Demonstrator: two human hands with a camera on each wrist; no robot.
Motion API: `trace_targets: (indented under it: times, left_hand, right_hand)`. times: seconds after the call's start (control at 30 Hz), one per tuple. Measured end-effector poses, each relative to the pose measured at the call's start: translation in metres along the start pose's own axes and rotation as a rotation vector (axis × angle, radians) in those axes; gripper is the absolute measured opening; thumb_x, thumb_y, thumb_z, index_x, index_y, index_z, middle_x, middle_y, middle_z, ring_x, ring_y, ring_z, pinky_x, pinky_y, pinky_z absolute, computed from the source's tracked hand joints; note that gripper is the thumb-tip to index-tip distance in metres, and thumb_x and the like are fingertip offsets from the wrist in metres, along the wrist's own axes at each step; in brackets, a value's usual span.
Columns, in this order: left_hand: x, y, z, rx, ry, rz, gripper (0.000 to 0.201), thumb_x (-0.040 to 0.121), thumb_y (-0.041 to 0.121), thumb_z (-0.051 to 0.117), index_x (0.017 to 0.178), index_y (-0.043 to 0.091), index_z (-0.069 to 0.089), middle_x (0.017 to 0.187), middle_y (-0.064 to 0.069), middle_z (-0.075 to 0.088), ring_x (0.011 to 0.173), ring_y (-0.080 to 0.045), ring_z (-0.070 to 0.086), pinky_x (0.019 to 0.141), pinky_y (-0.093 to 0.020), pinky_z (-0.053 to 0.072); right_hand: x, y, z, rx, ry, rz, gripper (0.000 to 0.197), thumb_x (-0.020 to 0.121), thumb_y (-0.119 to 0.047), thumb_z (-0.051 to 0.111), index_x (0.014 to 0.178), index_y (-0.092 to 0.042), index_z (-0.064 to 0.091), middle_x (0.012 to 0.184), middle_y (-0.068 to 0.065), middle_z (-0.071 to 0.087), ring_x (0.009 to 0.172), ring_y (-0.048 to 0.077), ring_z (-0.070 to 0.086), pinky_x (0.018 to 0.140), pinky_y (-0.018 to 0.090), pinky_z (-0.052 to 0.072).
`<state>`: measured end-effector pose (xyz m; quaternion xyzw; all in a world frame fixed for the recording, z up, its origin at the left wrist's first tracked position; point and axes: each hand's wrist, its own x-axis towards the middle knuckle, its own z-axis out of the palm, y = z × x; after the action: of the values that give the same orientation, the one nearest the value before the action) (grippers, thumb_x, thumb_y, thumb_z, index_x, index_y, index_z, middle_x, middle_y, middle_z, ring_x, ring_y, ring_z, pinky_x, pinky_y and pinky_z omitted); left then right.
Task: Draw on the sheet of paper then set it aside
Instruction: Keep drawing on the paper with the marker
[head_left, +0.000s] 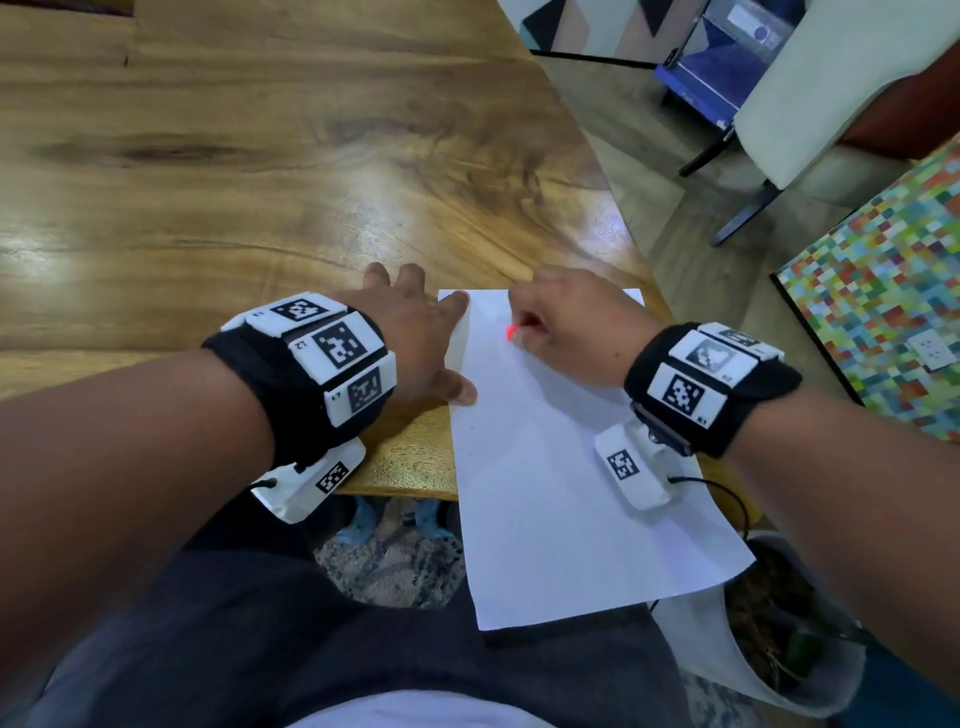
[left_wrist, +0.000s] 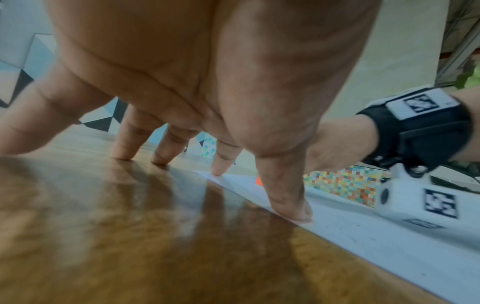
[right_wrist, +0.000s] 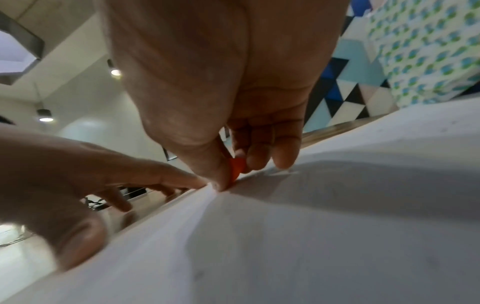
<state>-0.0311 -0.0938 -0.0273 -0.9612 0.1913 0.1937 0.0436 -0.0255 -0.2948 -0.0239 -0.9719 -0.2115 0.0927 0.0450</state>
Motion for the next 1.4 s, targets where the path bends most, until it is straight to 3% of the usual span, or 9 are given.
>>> trace_targets:
  times: [0.1,0.2,0.27,0.47,0.6,0.8,1.0,1.3,1.4]
  left_hand:
    - [-0.001,0.001,-0.004,0.019,-0.012,0.001,0.096,0.075,0.084,0.058,0.153,0.043,0.020,0.146,-0.010,0.031,0.135,-0.038,0.033,0.087,-0.056,0.046]
    - [0.000,0.002,-0.008,0.063,-0.021,0.097,0.094,0.083,0.077,0.057,0.158,0.038,0.017,0.169,-0.002,-0.006,0.155,-0.031,-0.001,0.111,-0.073,0.024]
    - [0.002,0.004,-0.010,0.057,-0.031,0.143,0.090,0.088,0.069,0.059,0.159,0.030,0.020,0.170,0.001,-0.005,0.156,-0.026,-0.005,0.116,-0.070,0.017]
    - [0.009,0.008,-0.012,0.077,-0.015,0.211,0.080,0.088,0.062,0.063,0.151,0.020,0.036,0.162,-0.005,0.027,0.152,-0.024,0.020,0.118,-0.055,0.027]
    - [0.009,0.011,-0.015,0.087,-0.032,0.203,0.080,0.086,0.061,0.067,0.149,0.019,0.039,0.159,-0.006,0.029,0.145,-0.028,0.030,0.107,-0.054,0.042]
    - [0.004,0.011,-0.014,0.091,-0.062,0.274,0.076,0.093,0.053,0.063,0.156,0.045,0.021,0.167,0.001,0.009,0.148,-0.034,0.023,0.104,-0.055,0.046]
    - [0.005,0.012,-0.012,0.108,-0.049,0.294,0.061,0.095,0.050,0.060,0.147,0.051,0.029,0.161,-0.001,0.022,0.146,-0.036,0.024,0.097,-0.055,0.047]
    - [0.005,0.011,-0.011,0.107,-0.058,0.291,0.068,0.097,0.052,0.057,0.152,0.056,0.017,0.168,0.001,0.007,0.150,-0.035,0.016,0.103,-0.057,0.044]
    - [0.006,0.012,-0.010,0.100,-0.055,0.292,0.064,0.097,0.050,0.058,0.150,0.055,0.022,0.169,-0.001,0.006,0.150,-0.037,0.016,0.103,-0.061,0.044]
  right_hand:
    - [0.008,0.010,-0.007,-0.021,0.031,0.109,0.013,0.092,-0.031,0.053,0.081,-0.026,0.050,0.094,-0.002,0.051,0.091,0.025,0.055,0.080,0.040,0.050]
    - [0.010,0.011,-0.007,-0.040,0.049,0.143,0.012,0.093,-0.029,0.051,0.082,-0.026,0.048,0.095,-0.001,0.051,0.089,0.026,0.055,0.074,0.037,0.048]
    - [0.005,0.008,-0.005,-0.084,0.062,0.108,0.010,0.094,-0.028,0.049,0.085,-0.025,0.047,0.099,0.000,0.050,0.088,0.025,0.053,0.064,0.031,0.041]
    - [-0.015,-0.018,0.004,0.018,-0.005,-0.140,0.016,0.091,-0.024,0.052,0.081,-0.029,0.040,0.090,0.003,0.047,0.075,0.025,0.046,0.064,0.037,0.041]
    - [0.002,0.011,-0.004,-0.030,0.007,0.057,0.012,0.091,-0.023,0.049,0.081,-0.025,0.044,0.092,0.000,0.051,0.085,0.025,0.052,0.072,0.037,0.045]
    - [0.017,0.037,-0.011,0.034,0.124,0.290,0.011,0.091,-0.018,0.055,0.080,-0.020,0.057,0.080,0.002,0.062,0.077,0.019,0.053,0.105,0.046,0.042]
    - [-0.002,0.010,-0.003,-0.002,0.064,0.141,0.008,0.092,-0.022,0.051,0.089,-0.025,0.058,0.094,-0.004,0.052,0.087,0.020,0.052,0.077,0.035,0.045]
    - [0.011,0.032,-0.013,0.016,0.139,0.318,0.019,0.089,-0.012,0.048,0.076,-0.026,0.051,0.091,0.002,0.052,0.092,0.019,0.048,0.107,0.045,0.037]
    - [0.004,0.017,-0.009,-0.055,0.127,0.257,0.015,0.091,-0.017,0.046,0.080,-0.025,0.052,0.093,-0.002,0.052,0.085,0.017,0.049,0.096,0.043,0.044]
